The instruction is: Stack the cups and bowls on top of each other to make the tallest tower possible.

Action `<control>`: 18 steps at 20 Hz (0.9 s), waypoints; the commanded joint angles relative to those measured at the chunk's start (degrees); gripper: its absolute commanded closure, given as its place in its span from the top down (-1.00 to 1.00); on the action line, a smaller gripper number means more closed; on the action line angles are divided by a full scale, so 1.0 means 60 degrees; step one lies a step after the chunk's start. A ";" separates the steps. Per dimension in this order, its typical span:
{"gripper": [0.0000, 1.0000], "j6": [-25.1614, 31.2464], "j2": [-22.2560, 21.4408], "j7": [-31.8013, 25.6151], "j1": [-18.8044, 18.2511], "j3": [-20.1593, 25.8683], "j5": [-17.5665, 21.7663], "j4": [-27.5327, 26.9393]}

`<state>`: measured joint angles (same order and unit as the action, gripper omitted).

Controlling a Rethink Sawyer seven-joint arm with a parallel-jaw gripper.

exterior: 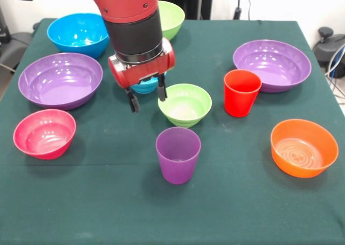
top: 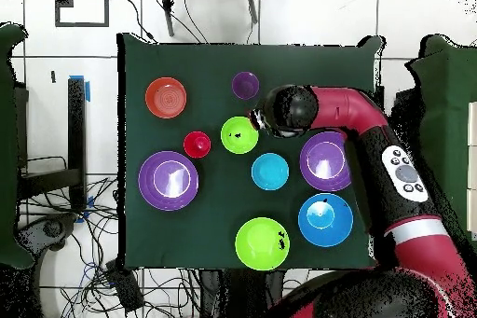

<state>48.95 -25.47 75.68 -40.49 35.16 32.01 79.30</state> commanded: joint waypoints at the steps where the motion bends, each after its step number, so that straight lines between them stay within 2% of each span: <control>1: 1.00 -0.0232 0.0723 -0.1393 0.0005 -0.0300 0.0906 -0.0254; 5: 1.00 -0.0502 0.0820 -0.1023 -0.0027 -0.0351 0.0962 -0.0039; 9: 1.00 -0.0973 0.0709 -0.0566 -0.0105 -0.0469 0.1101 0.0568; 18: 1.00 -0.1764 0.0733 0.0136 0.0053 -0.0736 0.1160 0.1196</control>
<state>43.26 -23.98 75.68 -40.87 34.84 34.11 81.84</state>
